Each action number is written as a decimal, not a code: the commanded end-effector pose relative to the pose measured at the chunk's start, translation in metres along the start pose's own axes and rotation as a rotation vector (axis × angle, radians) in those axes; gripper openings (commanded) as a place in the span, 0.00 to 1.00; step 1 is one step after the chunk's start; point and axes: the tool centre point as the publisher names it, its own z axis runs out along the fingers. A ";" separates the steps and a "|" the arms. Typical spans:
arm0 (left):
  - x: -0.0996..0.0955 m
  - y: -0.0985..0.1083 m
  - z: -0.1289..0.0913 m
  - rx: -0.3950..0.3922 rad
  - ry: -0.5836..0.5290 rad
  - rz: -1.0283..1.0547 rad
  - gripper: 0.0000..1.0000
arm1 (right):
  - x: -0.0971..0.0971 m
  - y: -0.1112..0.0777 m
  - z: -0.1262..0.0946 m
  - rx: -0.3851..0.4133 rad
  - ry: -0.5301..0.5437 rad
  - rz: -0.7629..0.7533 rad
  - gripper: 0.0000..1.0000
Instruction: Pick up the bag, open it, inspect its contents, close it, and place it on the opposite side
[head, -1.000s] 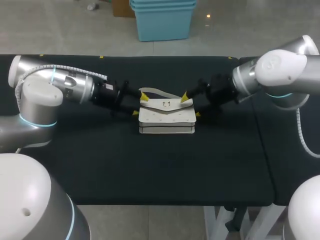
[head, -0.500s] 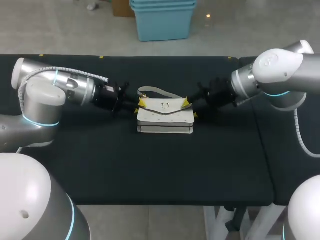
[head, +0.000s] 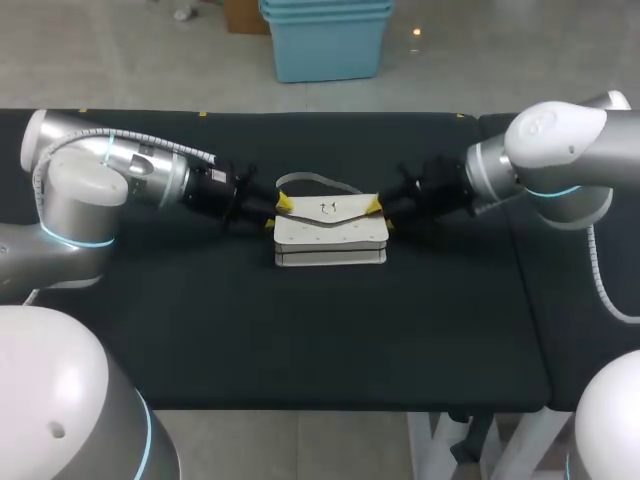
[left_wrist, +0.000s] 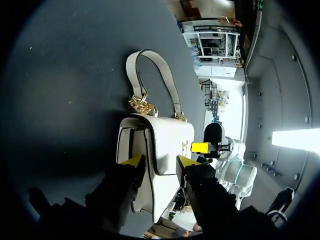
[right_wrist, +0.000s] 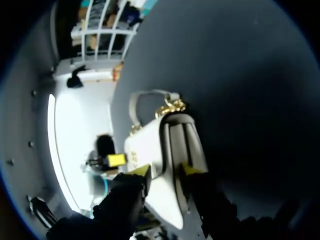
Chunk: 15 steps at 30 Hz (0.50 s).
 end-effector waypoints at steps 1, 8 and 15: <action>0.001 0.001 -0.001 0.006 0.001 0.004 0.25 | 0.000 -0.001 -0.002 -0.016 0.010 -0.006 1.00; -0.001 -0.004 -0.003 0.015 -0.004 0.002 0.08 | 0.007 0.010 -0.003 -0.034 0.017 -0.017 0.93; -0.007 -0.011 0.003 0.004 -0.004 -0.011 0.21 | 0.008 0.012 0.008 -0.032 0.010 -0.019 0.60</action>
